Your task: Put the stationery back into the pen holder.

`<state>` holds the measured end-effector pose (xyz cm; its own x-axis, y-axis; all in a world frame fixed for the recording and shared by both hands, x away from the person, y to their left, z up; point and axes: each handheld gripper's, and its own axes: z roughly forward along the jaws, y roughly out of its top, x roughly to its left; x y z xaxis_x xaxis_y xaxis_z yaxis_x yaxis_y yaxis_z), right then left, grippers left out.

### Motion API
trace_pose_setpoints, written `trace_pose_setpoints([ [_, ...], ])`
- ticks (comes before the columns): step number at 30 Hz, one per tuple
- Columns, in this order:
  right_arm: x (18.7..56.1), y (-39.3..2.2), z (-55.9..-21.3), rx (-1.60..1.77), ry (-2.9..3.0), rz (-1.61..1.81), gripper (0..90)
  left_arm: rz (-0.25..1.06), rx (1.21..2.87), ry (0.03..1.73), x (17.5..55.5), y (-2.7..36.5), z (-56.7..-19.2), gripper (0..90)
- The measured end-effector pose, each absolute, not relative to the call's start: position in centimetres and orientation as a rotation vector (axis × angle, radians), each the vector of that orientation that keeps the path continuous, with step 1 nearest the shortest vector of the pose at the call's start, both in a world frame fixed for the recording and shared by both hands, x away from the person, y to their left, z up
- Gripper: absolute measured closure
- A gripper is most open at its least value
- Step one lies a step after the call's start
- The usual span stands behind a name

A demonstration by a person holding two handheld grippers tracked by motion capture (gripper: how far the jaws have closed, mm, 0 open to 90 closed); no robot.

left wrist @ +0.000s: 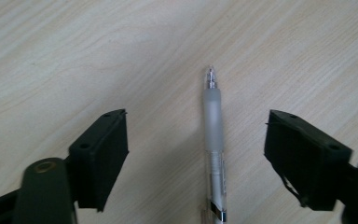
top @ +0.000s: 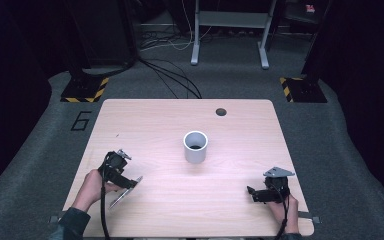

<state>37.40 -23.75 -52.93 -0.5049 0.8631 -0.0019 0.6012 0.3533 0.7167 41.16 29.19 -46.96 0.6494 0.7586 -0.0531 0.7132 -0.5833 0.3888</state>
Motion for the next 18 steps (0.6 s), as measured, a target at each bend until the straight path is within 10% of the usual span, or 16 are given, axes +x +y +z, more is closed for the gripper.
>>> trace_pose_setpoints([
  [18,37.4,-23.7,-52.9,1.285,2.241,0.945,1.2,0.087,2.596,1.135,42.3,27.8,-48.3,65.5],
])
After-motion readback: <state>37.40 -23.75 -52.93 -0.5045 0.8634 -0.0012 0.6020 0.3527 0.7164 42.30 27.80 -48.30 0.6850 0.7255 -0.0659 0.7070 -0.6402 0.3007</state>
